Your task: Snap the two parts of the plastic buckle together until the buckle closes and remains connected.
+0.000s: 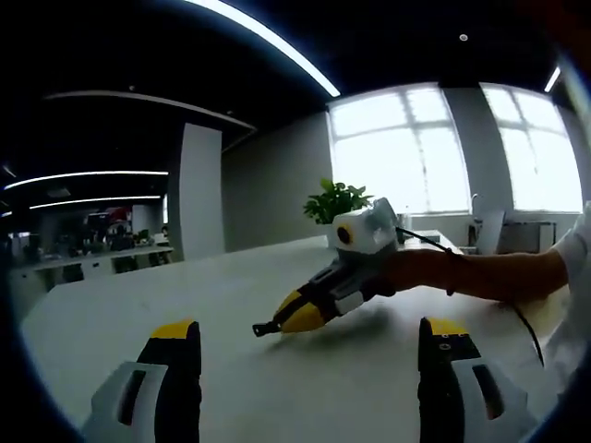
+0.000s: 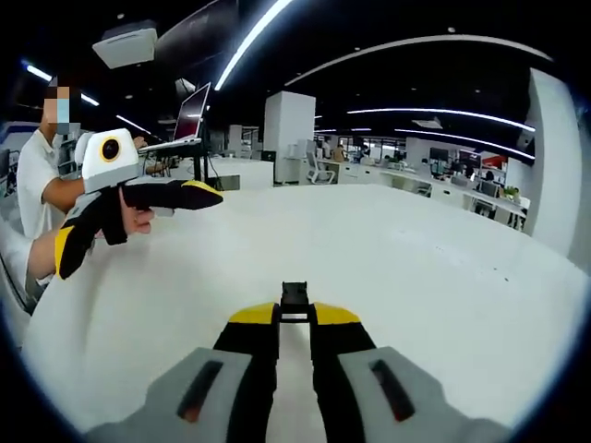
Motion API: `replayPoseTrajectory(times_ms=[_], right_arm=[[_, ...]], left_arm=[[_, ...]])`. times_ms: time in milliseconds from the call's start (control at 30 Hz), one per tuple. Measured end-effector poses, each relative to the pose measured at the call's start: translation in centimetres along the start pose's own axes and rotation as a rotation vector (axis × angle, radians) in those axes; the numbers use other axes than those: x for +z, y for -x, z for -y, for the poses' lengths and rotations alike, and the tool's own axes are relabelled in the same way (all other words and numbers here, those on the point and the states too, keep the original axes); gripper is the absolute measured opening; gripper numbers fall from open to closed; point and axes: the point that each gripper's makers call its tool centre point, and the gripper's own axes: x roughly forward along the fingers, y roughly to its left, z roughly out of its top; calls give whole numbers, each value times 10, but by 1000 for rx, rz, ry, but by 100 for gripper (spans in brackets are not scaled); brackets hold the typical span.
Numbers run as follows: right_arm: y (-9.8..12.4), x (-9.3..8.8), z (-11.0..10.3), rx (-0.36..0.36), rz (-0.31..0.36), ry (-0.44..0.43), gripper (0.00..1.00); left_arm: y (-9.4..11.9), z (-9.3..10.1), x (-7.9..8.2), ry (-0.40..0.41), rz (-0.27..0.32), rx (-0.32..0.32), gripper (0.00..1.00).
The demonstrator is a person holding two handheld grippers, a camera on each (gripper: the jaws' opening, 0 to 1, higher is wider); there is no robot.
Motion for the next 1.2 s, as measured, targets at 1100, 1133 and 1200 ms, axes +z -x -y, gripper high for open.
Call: replayPoseTrajectory(times_ms=[1100,1133,1200], right_arm=[[2,-17,-3,-8,-47,-22,11],[2,-17,-5,-4,-47,-23,11],[1,-17,-5,2,-47,-21,11]], left_arm=[[0,5,0,-3,3,-16,100],[0,5,0,-2,2,-15,100],[0,5,0,-1,4,-14,100]])
